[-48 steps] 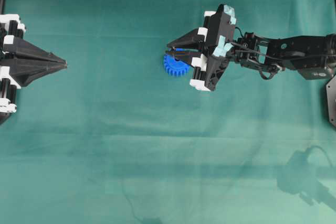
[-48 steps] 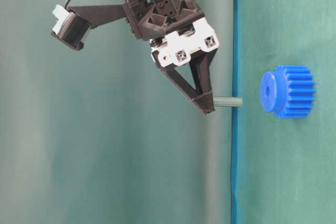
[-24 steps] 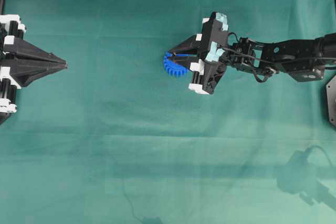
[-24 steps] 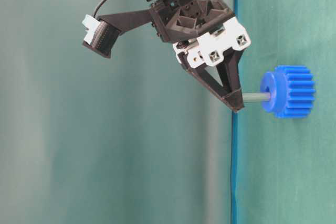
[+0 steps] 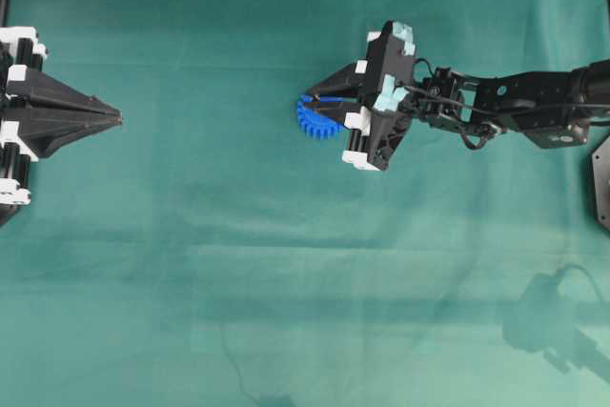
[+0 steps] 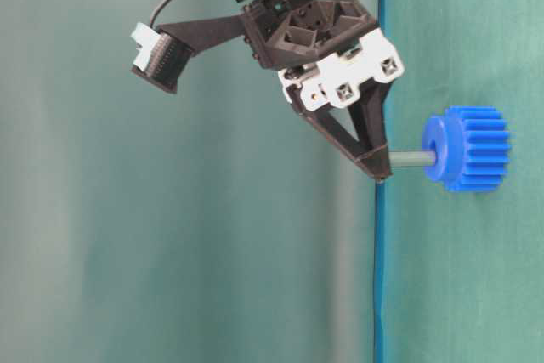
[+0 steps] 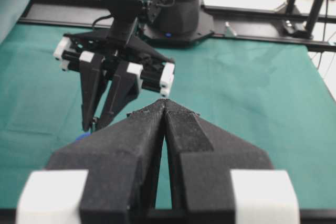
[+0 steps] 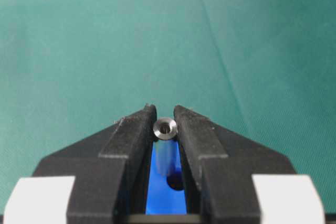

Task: Insert the shaft placed at a random location into the center hole of the small gear at another random location.
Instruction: 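Lower the shaft into the gear's center hole with the right gripper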

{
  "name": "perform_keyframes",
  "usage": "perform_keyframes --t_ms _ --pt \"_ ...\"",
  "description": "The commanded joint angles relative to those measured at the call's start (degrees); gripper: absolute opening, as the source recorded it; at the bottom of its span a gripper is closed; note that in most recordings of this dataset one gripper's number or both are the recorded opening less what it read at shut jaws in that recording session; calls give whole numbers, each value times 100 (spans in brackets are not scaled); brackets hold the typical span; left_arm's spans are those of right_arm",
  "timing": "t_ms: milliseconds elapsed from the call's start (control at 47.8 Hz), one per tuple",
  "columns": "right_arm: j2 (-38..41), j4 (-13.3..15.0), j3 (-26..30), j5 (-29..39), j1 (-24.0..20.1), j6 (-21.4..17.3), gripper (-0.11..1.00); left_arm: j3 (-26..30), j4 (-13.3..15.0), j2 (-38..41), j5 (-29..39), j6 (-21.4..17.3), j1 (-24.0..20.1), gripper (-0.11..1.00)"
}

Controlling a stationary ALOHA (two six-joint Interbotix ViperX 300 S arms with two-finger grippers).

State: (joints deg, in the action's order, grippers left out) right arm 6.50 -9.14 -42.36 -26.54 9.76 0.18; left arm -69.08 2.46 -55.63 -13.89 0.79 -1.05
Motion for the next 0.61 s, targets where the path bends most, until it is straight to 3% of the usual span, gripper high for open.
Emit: perform_keyframes --t_ms 0,585 --pt "-290 0 44 -88 0 9 15 53 9 44 -35 9 0 0" --pt "-492 0 -97 -70 53 18 15 62 0 9 -35 9 0 0"
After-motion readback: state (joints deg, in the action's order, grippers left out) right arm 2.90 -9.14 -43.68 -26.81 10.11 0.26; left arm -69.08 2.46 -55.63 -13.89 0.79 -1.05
